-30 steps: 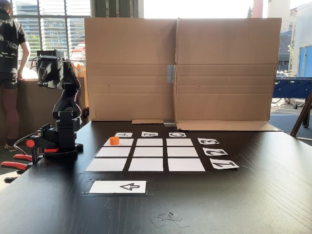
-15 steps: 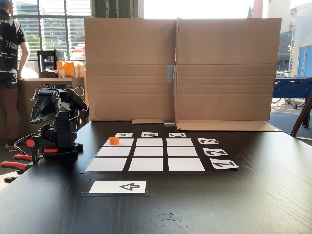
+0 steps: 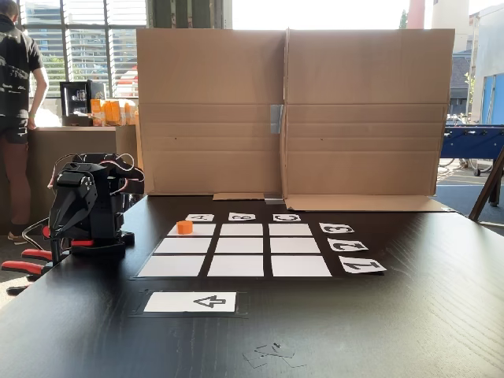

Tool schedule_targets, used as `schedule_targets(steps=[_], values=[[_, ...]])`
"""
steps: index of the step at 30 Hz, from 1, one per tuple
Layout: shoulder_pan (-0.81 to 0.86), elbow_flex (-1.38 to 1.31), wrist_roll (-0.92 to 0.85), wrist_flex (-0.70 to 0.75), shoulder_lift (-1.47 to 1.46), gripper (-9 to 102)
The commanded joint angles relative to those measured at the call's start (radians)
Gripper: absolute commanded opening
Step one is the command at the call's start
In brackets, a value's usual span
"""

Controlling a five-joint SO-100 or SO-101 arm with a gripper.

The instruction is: Pick up the round, orange token and place it in the grid on square A3.

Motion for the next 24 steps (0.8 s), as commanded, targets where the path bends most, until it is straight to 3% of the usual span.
schedule_targets(steps=[1,24], values=[[0.005,-0.005,-0.006,-0.017,0.009,0],[-0.003,-0.003,-0.002,-0.02,0.009,0]])
